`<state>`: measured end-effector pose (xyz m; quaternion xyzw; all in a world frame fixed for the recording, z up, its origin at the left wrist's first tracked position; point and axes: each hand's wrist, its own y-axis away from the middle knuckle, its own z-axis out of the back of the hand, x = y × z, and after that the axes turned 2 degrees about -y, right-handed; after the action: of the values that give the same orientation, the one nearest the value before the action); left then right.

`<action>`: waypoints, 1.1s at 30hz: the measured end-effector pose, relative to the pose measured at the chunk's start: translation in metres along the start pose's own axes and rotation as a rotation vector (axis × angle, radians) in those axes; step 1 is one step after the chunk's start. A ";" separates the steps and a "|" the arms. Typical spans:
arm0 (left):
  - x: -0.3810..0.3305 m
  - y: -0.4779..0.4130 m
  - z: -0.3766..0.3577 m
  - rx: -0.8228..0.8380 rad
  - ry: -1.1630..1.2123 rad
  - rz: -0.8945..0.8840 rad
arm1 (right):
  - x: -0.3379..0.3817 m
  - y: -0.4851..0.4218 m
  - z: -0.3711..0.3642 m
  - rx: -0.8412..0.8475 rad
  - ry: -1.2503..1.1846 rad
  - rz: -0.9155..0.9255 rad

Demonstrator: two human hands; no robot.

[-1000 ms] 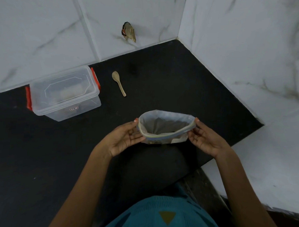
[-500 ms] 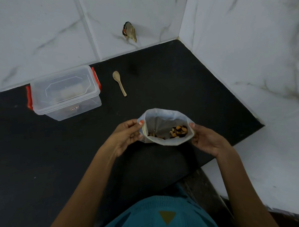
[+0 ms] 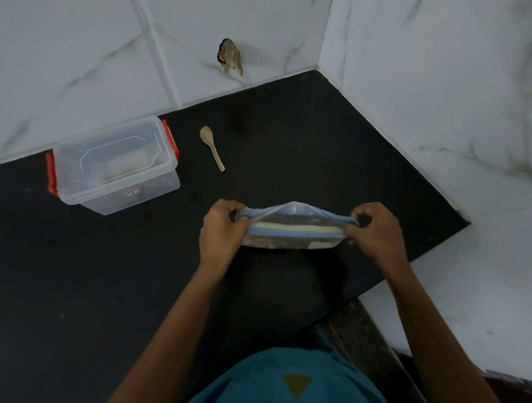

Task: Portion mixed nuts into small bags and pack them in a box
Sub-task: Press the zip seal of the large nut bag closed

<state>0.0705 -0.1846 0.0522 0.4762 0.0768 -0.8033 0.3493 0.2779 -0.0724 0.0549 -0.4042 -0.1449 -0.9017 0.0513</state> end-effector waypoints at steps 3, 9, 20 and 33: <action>-0.003 0.003 0.001 -0.116 -0.088 -0.136 | 0.003 -0.002 0.002 0.011 -0.085 -0.029; -0.002 -0.005 0.003 -0.059 -0.002 -0.189 | 0.009 0.001 0.008 0.186 -0.274 -0.033; -0.011 0.003 0.003 -0.086 -0.129 -0.164 | 0.007 0.000 0.004 0.007 -0.236 -0.081; -0.007 -0.011 0.014 0.137 -0.193 0.044 | 0.017 -0.004 0.004 0.190 -0.281 -0.331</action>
<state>0.0558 -0.1791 0.0634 0.4211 -0.0225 -0.8409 0.3393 0.2684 -0.0667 0.0692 -0.4899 -0.2990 -0.8150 -0.0803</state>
